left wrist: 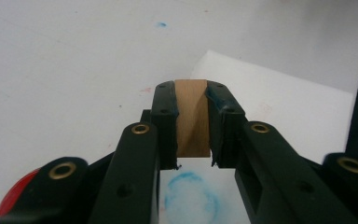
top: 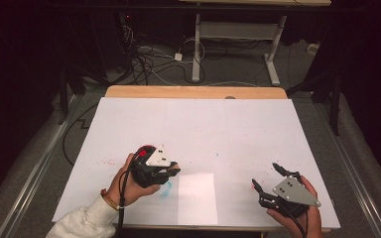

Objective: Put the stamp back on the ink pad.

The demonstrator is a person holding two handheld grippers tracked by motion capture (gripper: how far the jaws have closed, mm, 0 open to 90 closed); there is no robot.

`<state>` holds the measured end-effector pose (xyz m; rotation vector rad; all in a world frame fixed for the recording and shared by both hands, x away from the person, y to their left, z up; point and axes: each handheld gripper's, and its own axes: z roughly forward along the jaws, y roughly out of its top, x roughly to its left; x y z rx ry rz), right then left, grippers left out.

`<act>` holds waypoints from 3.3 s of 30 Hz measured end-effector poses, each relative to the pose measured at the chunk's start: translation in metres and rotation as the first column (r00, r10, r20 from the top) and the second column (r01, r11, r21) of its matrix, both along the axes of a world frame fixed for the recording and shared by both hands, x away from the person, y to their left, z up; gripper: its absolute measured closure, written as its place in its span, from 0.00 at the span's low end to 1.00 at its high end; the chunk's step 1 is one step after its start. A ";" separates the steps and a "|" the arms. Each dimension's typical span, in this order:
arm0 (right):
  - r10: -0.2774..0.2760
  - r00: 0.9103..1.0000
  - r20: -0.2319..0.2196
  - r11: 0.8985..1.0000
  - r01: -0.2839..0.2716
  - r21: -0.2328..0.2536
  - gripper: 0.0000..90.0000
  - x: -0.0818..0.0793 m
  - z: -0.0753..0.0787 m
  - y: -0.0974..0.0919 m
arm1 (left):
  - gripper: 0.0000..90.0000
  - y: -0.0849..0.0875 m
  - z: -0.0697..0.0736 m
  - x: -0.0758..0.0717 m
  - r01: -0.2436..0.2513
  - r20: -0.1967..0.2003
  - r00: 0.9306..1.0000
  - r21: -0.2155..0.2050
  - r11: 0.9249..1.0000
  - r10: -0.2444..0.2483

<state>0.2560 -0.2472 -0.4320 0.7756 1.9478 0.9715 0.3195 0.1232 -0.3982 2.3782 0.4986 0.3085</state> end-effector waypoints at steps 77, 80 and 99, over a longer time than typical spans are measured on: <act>0.013 1.000 -0.012 1.000 -0.013 -0.023 0.29 0.000 -0.002 0.003 | 0.81 -0.066 -0.068 0.002 0.136 -0.166 0.979 0.120 0.983 -0.115; 0.013 1.000 -0.012 1.000 -0.014 -0.024 0.29 0.000 -0.002 0.003 | 0.81 -0.066 -0.068 0.002 0.134 -0.165 0.980 0.121 0.984 -0.114; 0.020 1.000 -0.017 1.000 -0.020 -0.023 0.29 -0.001 -0.003 0.003 | 0.81 -0.067 -0.067 0.001 0.142 -0.152 0.981 0.133 0.981 -0.121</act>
